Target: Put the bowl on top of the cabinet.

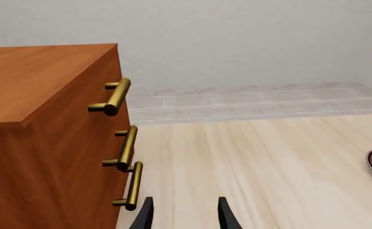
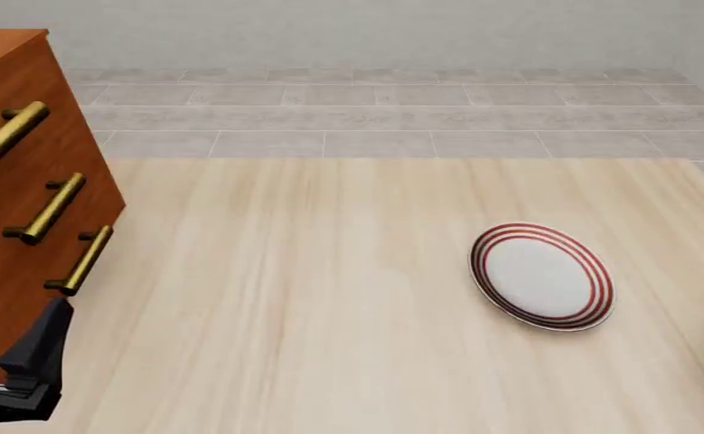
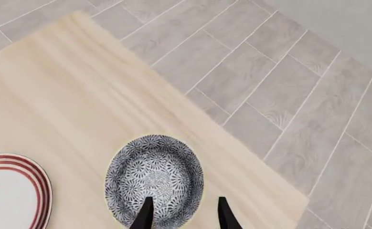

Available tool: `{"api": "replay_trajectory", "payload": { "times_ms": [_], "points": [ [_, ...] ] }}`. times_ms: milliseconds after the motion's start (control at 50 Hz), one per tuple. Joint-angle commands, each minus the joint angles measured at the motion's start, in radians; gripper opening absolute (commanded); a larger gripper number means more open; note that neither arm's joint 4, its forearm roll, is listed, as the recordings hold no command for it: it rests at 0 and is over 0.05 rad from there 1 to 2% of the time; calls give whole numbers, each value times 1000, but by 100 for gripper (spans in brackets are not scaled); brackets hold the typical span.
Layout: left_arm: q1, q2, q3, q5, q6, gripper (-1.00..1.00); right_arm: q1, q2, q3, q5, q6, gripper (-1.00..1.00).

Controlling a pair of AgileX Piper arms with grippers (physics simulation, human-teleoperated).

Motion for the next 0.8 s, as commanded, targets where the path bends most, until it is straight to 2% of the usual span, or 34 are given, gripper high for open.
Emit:
{"api": "replay_trajectory", "payload": {
  "times_ms": [20, 420, 560, 800],
  "points": [
    [0, 6, 0, -3, 2, 100, -39, 56, 6, -76, 4, 100],
    [-1, 32, -1, -22, 10, 100, -63, 121, 66, -189, -8, 100],
    [-2, 37, -1, -24, 12, 100, -69, 159, 85, -229, 16, 100],
    [2, 48, -1, -33, 9, 100, -105, 250, 107, -316, -8, 100]
  ]
}}
